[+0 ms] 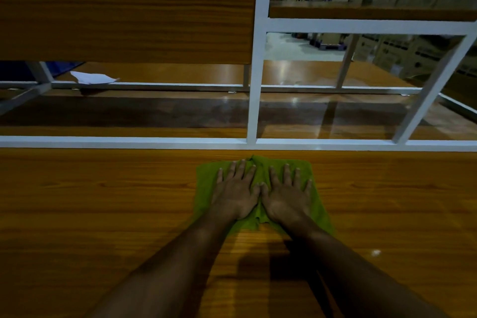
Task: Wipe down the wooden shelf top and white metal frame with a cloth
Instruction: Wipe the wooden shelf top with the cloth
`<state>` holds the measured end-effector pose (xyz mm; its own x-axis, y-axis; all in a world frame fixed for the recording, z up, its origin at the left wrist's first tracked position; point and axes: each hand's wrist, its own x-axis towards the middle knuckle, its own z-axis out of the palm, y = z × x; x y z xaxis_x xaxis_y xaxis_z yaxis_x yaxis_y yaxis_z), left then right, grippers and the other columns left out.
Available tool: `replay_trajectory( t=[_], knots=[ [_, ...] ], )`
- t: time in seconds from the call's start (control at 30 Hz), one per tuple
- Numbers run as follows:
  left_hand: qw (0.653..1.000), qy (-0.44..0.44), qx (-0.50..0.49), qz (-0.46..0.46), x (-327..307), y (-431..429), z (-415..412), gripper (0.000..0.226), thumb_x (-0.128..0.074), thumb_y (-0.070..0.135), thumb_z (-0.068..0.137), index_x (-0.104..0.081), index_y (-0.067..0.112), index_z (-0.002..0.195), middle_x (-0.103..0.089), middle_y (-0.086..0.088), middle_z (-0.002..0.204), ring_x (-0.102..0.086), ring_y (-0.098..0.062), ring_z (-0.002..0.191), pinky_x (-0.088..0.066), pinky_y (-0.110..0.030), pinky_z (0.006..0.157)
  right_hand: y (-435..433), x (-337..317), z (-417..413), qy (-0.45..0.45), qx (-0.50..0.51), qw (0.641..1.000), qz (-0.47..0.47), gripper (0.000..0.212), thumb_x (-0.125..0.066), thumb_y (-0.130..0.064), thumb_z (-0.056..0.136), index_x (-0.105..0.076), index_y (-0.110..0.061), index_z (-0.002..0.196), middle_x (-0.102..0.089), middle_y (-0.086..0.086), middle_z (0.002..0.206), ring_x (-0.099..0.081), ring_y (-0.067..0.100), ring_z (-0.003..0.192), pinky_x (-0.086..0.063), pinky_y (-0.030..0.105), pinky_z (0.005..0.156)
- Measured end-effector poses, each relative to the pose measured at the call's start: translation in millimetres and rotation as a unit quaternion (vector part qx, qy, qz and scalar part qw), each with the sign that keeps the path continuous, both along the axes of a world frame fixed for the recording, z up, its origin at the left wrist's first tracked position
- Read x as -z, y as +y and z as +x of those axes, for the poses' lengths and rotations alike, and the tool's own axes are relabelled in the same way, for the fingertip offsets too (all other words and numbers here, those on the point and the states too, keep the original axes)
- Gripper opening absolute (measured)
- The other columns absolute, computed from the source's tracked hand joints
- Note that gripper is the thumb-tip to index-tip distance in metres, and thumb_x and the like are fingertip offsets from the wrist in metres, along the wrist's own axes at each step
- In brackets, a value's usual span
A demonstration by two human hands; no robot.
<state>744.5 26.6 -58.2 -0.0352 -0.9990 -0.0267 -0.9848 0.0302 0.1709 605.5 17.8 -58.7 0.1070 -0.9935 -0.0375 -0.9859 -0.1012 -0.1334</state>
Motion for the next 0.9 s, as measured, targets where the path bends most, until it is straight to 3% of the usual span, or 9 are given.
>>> replay_trajectory(
  t=[0.5, 0.73, 0.9],
  knots=[
    [0.998, -0.020, -0.066, -0.008, 5.7, 117.1, 155.6, 0.069, -0.014, 0.067, 0.097, -0.002, 0.035, 0.157, 0.009, 0.003, 0.165, 0.008, -0.019, 0.152, 0.004, -0.050, 0.120, 99.8, -3.7, 137.5, 0.009, -0.060, 0.998, -0.001, 0.075, -0.016, -0.069, 0.095, -0.002, -0.031, 0.158, 0.005, 0.011, 0.165, 0.010, 0.036, 0.151, 0.008, 0.062, 0.116],
    [0.998, -0.011, -0.064, -0.009, 3.3, 184.9, 166.5, 0.070, -0.011, 0.067, 0.097, 0.000, 0.033, 0.157, 0.012, 0.002, 0.164, 0.011, -0.021, 0.151, 0.007, -0.050, 0.120, 160.2, -1.4, 147.5, 0.001, -0.072, 0.997, 0.008, 0.076, -0.011, -0.072, 0.094, 0.001, -0.033, 0.158, 0.011, 0.007, 0.165, 0.014, 0.033, 0.151, 0.012, 0.059, 0.116],
    [0.998, -0.024, -0.062, 0.015, -0.9, 223.5, 150.8, 0.071, -0.010, 0.067, 0.096, 0.005, 0.033, 0.157, 0.017, 0.002, 0.163, 0.015, -0.021, 0.150, 0.008, -0.050, 0.121, 203.0, 1.8, 127.5, -0.006, -0.070, 0.997, -0.012, 0.079, -0.006, -0.073, 0.088, -0.003, -0.035, 0.157, 0.004, 0.006, 0.166, 0.009, 0.031, 0.152, 0.008, 0.058, 0.117]
  ],
)
